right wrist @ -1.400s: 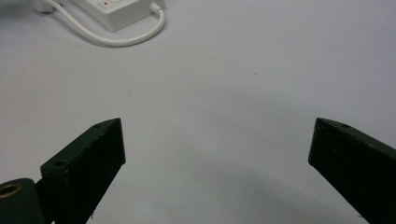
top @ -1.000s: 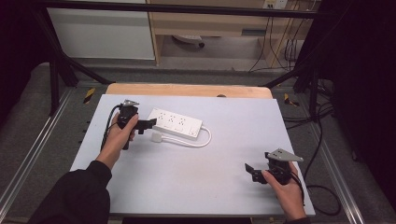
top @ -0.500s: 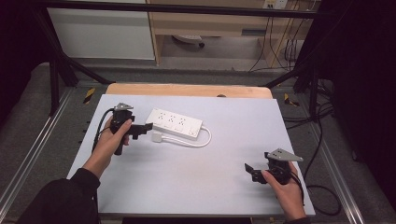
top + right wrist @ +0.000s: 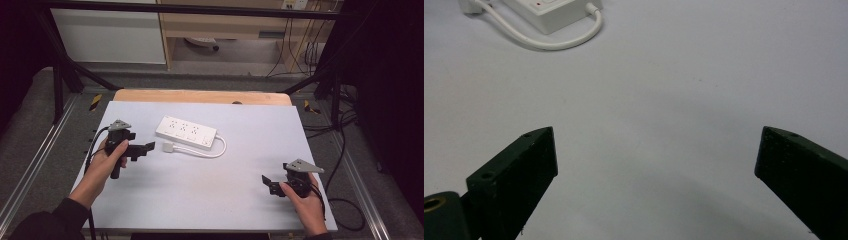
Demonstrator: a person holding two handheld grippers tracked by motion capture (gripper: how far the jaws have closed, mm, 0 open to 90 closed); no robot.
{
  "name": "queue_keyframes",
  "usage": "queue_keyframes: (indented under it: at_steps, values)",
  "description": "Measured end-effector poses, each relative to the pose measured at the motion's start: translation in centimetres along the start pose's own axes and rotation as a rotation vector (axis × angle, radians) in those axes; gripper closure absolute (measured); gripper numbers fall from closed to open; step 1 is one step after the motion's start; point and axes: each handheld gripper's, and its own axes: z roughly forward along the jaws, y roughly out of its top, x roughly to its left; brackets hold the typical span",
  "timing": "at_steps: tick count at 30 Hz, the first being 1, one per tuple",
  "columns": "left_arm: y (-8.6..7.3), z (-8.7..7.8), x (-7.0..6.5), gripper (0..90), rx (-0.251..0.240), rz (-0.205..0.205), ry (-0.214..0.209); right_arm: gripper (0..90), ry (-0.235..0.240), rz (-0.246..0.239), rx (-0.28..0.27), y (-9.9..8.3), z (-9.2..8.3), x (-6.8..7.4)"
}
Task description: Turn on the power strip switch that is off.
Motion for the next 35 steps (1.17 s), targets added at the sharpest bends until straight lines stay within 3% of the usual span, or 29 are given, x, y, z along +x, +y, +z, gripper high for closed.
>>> queue_keyframes:
  at_steps: [14, 20, 25, 28, 31, 35]
  values:
    - [-3.5, -3.8, -0.3, 9.5, -0.017, -0.007, 0.011, 3.9, -0.002, 0.009, 0.000, 0.0, 0.0, 0.1]
    - [-6.0, -5.7, -0.3, 9.3, -0.048, -0.021, 0.011, 3.8, -0.009, 0.012, -0.005, 0.0, -0.1, 0.0]
    - [-9.0, -5.6, -0.6, 9.7, -0.028, -0.037, 0.013, 3.8, -0.012, 0.009, -0.001, -0.1, -0.1, -0.1]
    - [-10.6, -5.1, -1.5, 9.7, 0.004, -0.012, 0.018, 3.8, -0.014, 0.009, 0.001, -0.1, -0.1, -0.1]
    - [-11.2, -4.7, -2.5, 9.7, 0.054, 0.037, 0.019, 3.6, -0.017, 0.008, 0.007, -0.1, 0.0, -0.1]
    - [-11.4, -4.6, -3.1, 9.3, 0.057, 0.054, 0.027, 3.2, -0.037, 0.008, 0.051, -0.4, 0.5, -0.2]
